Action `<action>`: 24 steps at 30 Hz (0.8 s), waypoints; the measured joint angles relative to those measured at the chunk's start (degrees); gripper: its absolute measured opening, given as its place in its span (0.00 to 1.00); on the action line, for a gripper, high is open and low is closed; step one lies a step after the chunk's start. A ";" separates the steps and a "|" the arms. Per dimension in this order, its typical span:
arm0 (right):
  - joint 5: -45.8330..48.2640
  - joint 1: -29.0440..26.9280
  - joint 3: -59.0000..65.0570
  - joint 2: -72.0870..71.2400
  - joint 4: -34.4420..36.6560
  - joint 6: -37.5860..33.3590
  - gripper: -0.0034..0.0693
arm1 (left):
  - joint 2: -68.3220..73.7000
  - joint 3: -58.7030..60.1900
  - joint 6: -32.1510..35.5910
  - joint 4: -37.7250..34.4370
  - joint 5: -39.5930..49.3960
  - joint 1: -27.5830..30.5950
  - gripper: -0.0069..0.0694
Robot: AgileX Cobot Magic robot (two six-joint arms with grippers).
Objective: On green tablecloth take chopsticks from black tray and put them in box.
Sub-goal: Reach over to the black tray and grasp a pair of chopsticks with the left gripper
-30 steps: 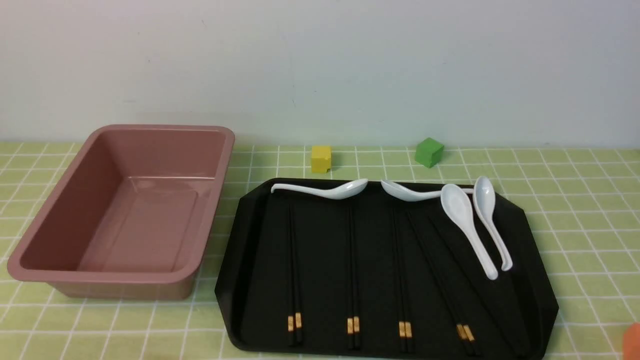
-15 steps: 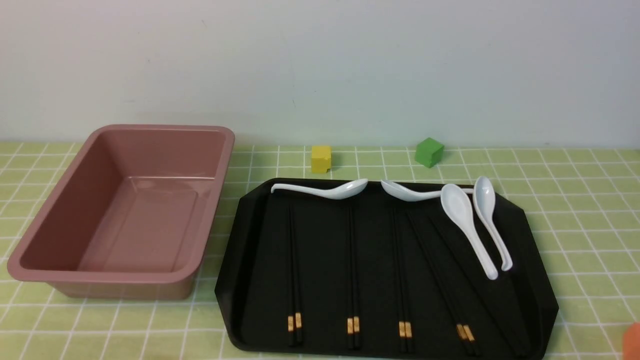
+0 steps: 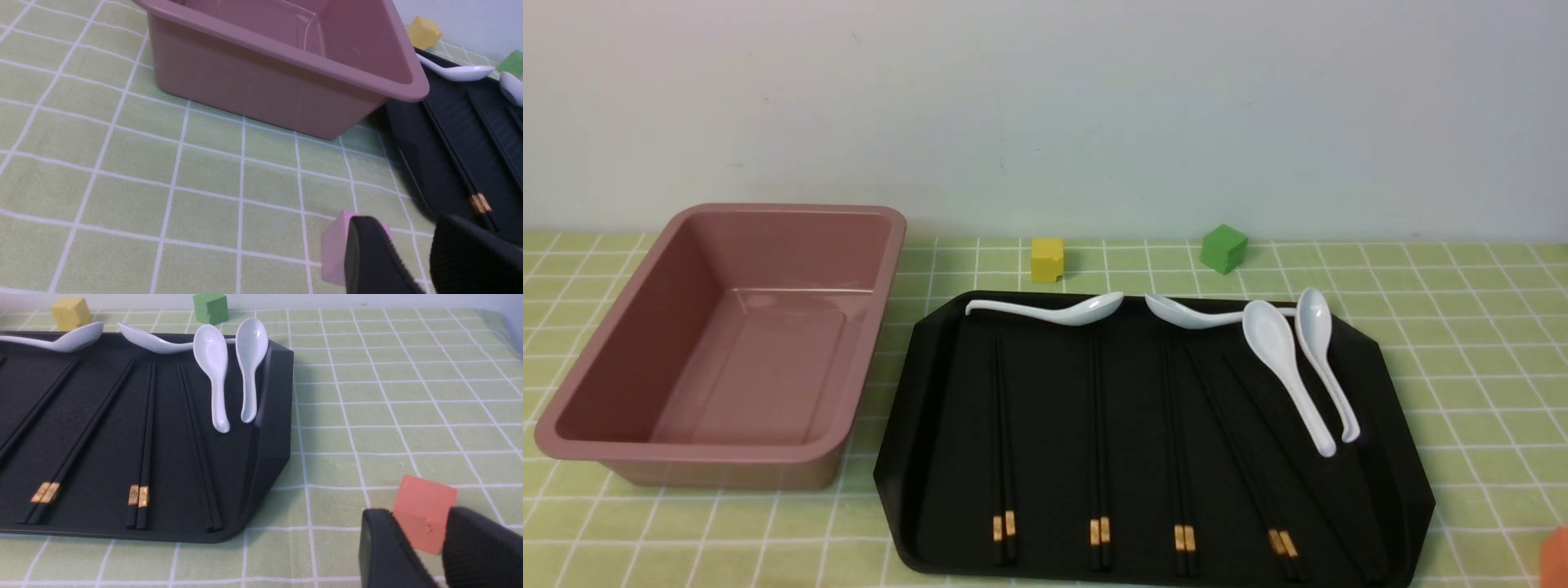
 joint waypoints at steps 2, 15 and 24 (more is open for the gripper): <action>0.00 0.00 0.00 0.00 0.00 0.00 0.38 | 0.00 0.00 0.00 0.00 0.00 0.00 0.40; 0.00 0.00 0.00 0.00 0.00 0.00 0.38 | 0.00 0.00 -0.24 -0.53 -0.06 0.00 0.40; 0.00 0.00 0.00 0.00 0.00 0.00 0.38 | 0.00 0.00 -14.73 -27.66 -0.12 0.00 0.40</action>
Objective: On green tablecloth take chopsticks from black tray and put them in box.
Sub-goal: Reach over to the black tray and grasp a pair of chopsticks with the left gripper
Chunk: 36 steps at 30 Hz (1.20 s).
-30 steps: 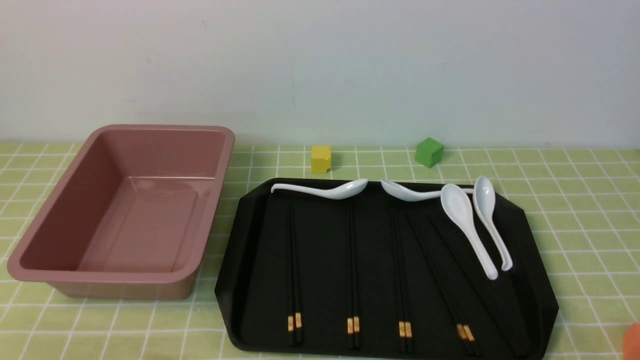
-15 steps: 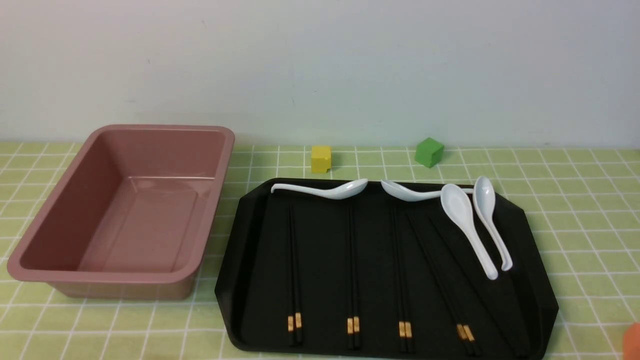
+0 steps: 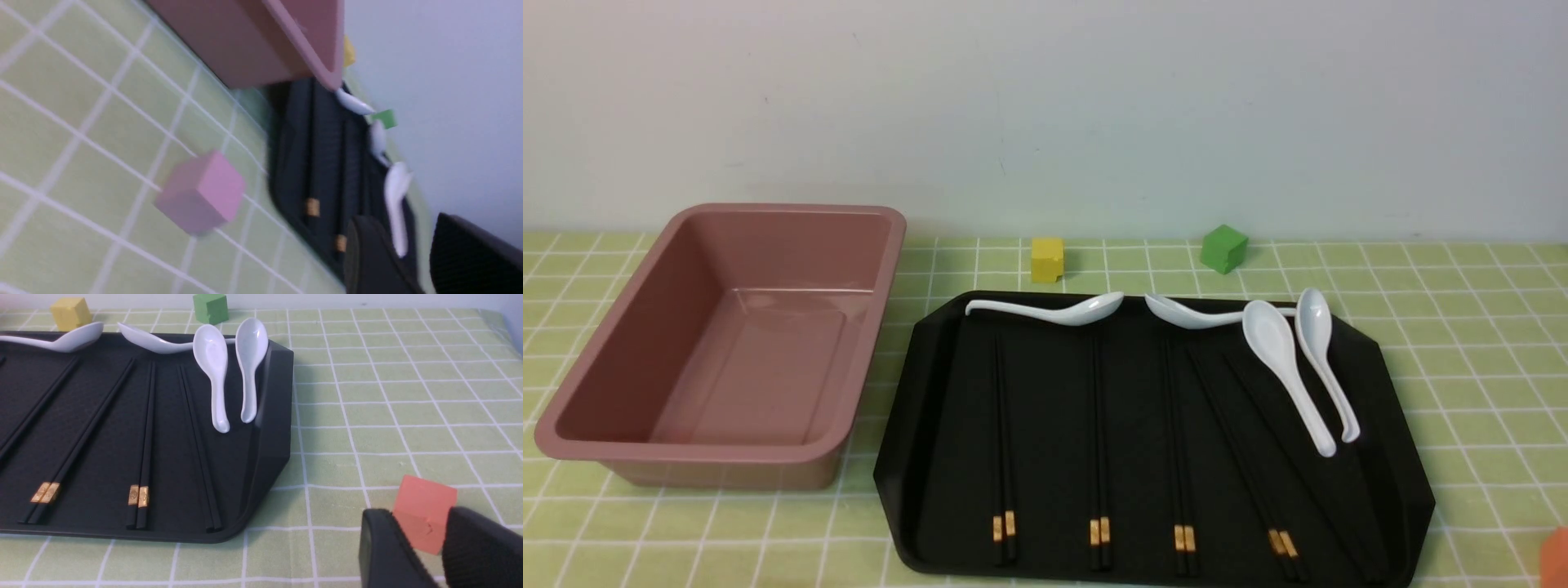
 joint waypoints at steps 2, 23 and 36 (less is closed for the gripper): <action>0.00 0.00 0.00 0.00 0.00 0.00 0.38 | 0.00 0.00 -1.12 -4.54 -0.06 0.00 0.40; 0.03 0.00 0.00 0.00 0.00 0.00 0.38 | 21.06 -26.23 28.38 -17.24 -2.16 0.00 0.07; 0.03 0.00 0.00 0.00 0.00 0.00 0.38 | 82.36 -58.85 28.18 8.38 45.58 -4.74 0.07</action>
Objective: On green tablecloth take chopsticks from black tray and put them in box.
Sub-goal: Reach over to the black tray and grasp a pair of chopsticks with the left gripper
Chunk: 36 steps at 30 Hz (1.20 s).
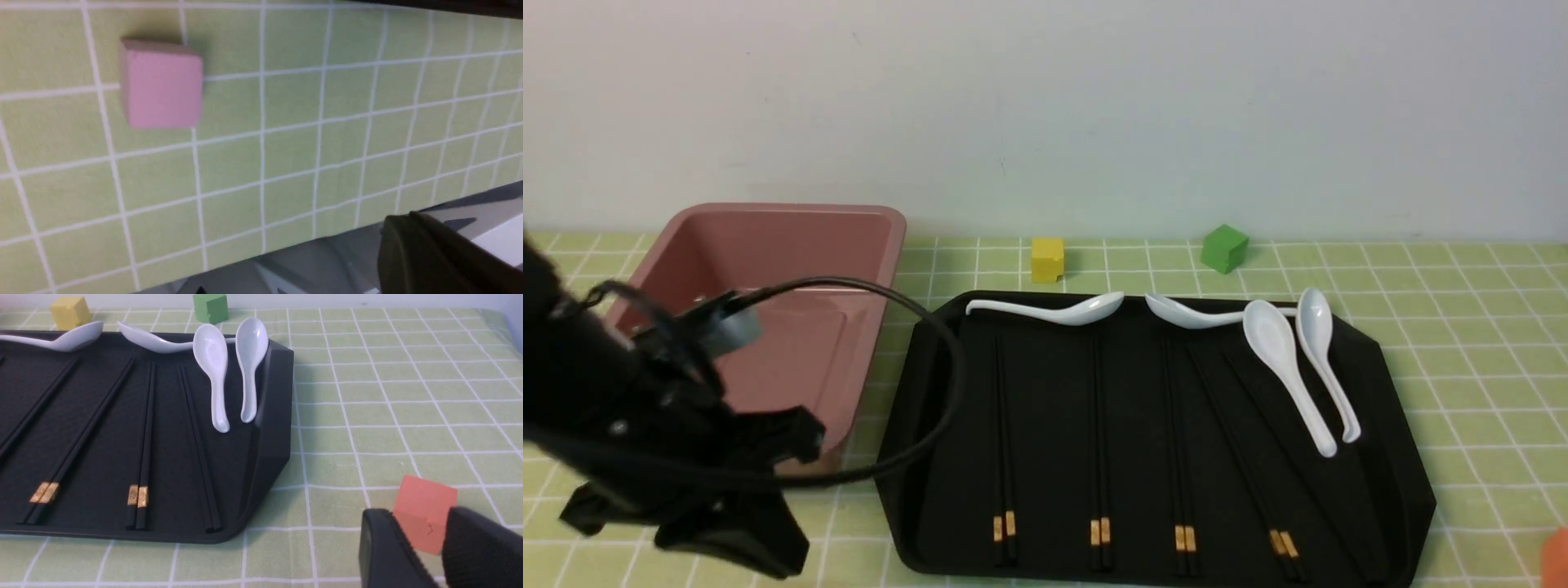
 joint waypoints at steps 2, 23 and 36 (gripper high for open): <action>0.00 0.00 0.00 0.00 0.00 0.00 0.38 | 3.90 -3.21 -2.07 1.26 -0.61 -3.38 0.07; 0.00 0.00 0.00 0.00 0.00 0.00 0.38 | 28.90 -27.67 -31.31 25.23 -12.91 -23.24 0.42; 0.00 0.00 0.00 0.00 0.01 0.00 0.38 | 36.92 -30.62 -34.97 29.24 -16.13 -23.48 0.47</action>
